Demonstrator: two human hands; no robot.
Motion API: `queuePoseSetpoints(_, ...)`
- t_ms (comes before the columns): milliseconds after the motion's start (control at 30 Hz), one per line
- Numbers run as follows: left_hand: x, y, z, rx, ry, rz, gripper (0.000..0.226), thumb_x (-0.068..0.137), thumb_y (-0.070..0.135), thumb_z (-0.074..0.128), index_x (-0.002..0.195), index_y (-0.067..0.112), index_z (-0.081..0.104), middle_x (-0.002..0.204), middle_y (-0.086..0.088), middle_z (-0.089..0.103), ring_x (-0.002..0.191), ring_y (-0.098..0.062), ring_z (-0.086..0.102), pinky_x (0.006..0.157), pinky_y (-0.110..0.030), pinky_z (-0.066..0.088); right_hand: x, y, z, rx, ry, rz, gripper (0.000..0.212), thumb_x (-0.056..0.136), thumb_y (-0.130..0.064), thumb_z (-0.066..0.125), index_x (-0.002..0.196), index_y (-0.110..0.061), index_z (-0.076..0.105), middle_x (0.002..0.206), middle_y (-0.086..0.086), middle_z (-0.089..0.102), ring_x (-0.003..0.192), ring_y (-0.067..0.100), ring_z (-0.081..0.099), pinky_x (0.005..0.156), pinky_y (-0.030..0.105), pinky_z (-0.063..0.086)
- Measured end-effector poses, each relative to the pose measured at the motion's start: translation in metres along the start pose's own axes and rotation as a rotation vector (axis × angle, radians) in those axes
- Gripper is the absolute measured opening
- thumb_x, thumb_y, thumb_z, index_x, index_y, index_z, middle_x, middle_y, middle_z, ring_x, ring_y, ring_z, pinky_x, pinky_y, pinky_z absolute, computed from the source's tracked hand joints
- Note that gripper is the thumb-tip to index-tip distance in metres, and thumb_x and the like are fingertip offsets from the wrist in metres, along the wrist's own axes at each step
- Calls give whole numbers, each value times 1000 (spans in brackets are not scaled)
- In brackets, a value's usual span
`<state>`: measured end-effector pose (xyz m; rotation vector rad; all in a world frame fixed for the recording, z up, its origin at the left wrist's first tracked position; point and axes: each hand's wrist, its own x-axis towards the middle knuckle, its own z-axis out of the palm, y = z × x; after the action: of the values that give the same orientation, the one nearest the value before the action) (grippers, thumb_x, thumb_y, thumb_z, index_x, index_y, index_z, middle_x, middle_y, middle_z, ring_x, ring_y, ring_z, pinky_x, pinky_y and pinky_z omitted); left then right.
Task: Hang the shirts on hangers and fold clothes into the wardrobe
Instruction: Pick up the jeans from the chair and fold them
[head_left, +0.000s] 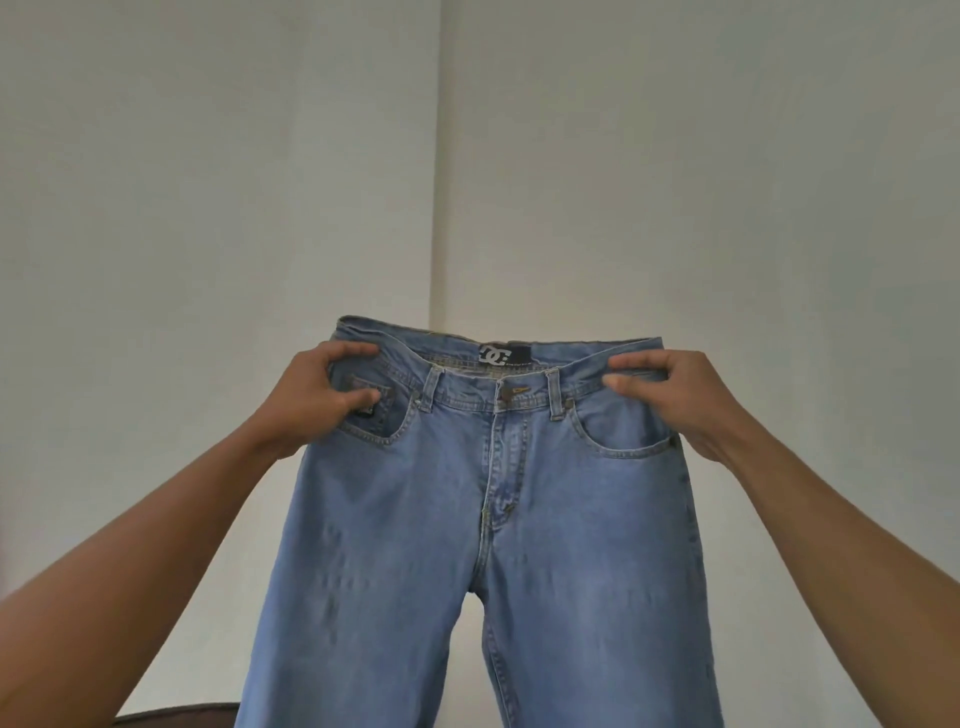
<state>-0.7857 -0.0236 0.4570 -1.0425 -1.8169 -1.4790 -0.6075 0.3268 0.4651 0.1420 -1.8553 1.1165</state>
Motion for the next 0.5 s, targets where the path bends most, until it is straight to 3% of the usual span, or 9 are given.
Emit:
queuePoseSetpoints(200, -2, 20, -7, 80, -87, 20, 75, 64, 3, 91, 129, 26, 63, 122, 14, 58, 93, 12, 63, 73, -5, 50, -7, -16, -17, -173, -41, -15, 63, 56, -26, 96, 115, -25, 73, 120, -5, 66, 109, 12, 65, 95, 33, 54)
queuePoseSetpoints(267, -1, 23, -10, 149, -121, 16, 80, 62, 6, 93, 133, 26, 61, 126, 9, 57, 102, 3, 63, 83, -11, 51, -8, -16, -21, -355, -70, -47, 72, 59, -24, 96, 125, -26, 68, 128, -4, 57, 119, 15, 57, 101, 35, 49)
queuePoseSetpoints(367, 2, 23, -8, 177, -154, -83, 82, 63, 8, 93, 136, 23, 59, 130, 2, 58, 110, -14, 62, 95, -30, 53, -4, -17, -17, -502, -113, -32, 69, 68, -19, 92, 131, -24, 63, 135, 3, 54, 128, 24, 52, 107, 40, 45)
queuePoseSetpoints(500, 10, 25, 7, 215, -148, -226, 75, 67, 11, 90, 136, 20, 59, 127, -4, 62, 106, -21, 64, 93, -37, 55, 6, -25, 7, -479, -129, 108, 59, 78, -10, 84, 133, -8, 61, 138, 9, 57, 127, 25, 54, 96, 31, 47)
